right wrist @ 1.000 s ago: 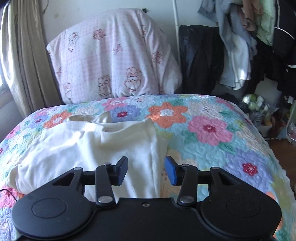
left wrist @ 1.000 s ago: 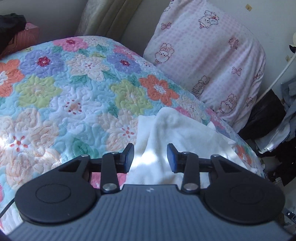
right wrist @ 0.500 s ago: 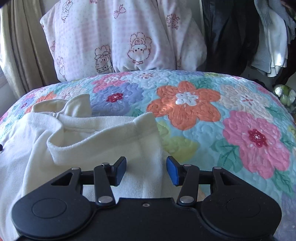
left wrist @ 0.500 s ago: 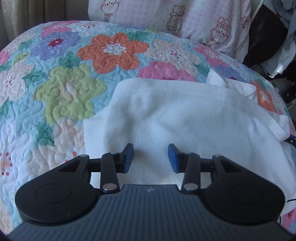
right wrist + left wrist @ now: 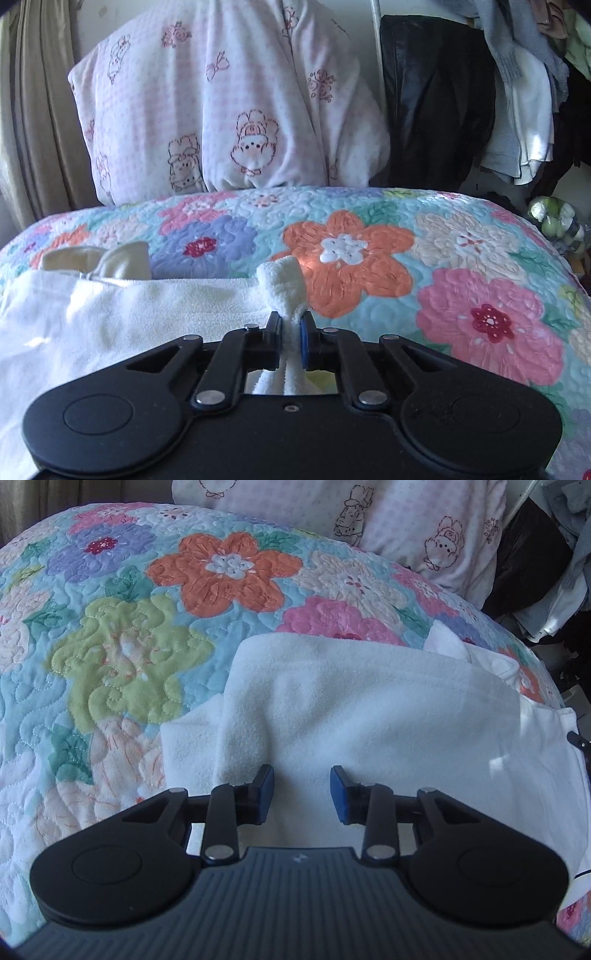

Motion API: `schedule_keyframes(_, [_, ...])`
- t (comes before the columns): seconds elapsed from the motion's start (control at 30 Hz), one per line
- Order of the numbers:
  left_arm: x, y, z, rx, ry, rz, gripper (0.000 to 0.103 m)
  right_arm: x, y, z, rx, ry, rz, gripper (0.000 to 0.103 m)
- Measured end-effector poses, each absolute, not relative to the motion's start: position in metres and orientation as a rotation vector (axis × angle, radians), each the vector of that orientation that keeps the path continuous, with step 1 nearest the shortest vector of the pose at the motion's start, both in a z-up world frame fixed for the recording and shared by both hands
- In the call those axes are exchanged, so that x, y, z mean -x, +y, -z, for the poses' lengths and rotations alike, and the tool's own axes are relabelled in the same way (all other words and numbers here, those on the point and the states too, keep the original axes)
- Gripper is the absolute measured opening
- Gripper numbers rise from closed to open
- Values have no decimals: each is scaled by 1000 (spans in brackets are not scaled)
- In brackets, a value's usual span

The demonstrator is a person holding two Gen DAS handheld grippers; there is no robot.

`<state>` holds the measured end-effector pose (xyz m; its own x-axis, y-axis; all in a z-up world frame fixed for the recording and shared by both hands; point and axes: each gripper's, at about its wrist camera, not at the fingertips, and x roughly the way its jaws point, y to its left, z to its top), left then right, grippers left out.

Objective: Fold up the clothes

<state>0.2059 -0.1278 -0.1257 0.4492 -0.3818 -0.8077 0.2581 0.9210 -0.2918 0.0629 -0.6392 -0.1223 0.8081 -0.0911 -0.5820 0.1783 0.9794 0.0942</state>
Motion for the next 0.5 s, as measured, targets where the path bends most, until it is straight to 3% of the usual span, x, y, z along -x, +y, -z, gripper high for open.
schedule_keyframes(0.2, [-197, -131, 122, 120, 1040, 338, 32, -70, -644, 143, -184, 702, 243, 16])
schedule_keyframes(0.27, [-180, -133, 106, 135, 1033, 302, 36, -66, -636, 136, -168, 699, 336, 47])
schedule_keyframes(0.3, [-162, -136, 95, 124, 990, 302, 38, -60, -631, 128, -177, 678, 369, 49])
schedule_keyframes(0.37, [-126, -143, 79, 104, 905, 335, 53, -42, -622, 108, -218, 622, 384, 55])
schedule_keyframes(0.43, [-93, -149, 71, 94, 857, 382, 57, -20, -611, 91, -262, 574, 312, 73])
schedule_keyframes(0.5, [-71, -153, 73, 89, 838, 401, 58, 5, -594, 82, -280, 553, 235, 78])
